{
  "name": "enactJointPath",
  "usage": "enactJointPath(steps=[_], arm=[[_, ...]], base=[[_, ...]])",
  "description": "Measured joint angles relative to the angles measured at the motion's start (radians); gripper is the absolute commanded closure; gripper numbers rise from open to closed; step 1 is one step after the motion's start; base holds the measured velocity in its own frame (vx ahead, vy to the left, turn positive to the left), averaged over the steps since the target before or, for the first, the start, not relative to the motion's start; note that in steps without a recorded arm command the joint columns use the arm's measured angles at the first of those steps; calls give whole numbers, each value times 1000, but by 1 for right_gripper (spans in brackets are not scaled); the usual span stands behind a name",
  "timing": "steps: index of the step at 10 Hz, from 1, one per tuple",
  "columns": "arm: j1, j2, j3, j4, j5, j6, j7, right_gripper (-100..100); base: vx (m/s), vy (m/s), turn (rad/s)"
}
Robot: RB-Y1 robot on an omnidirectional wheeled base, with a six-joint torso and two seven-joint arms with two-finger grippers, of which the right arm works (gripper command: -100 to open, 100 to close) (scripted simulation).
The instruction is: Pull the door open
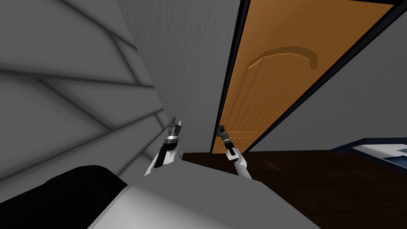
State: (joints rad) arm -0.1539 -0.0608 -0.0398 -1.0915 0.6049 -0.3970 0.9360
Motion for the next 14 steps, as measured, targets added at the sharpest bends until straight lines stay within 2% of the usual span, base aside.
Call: enactJointPath(steps=[2, 3, 5, 8, 9, 11, 14], arm=[[19, 10, -4, -4, 18, -2, -14, -100], [24, 13, -2, -3, 20, -7, -15, 100], [22, 8, -7, -5, 18, -3, -14, 100], [23, 11, -3, -4, 19, -5, -14, 100], [23, 10, -3, -4, 19, -5, -14, -100], [22, 4, -3, -12, 20, -5, -11, -100], [22, 1, -2, -27, 24, 4, -8, -100]], base=[[66, 18, -87], [-37, 3, -1], [-12, -15, 12], [0, 0, 0], [-79, -35, 179], [-168, -40, 159], [-192, -27, -32]])
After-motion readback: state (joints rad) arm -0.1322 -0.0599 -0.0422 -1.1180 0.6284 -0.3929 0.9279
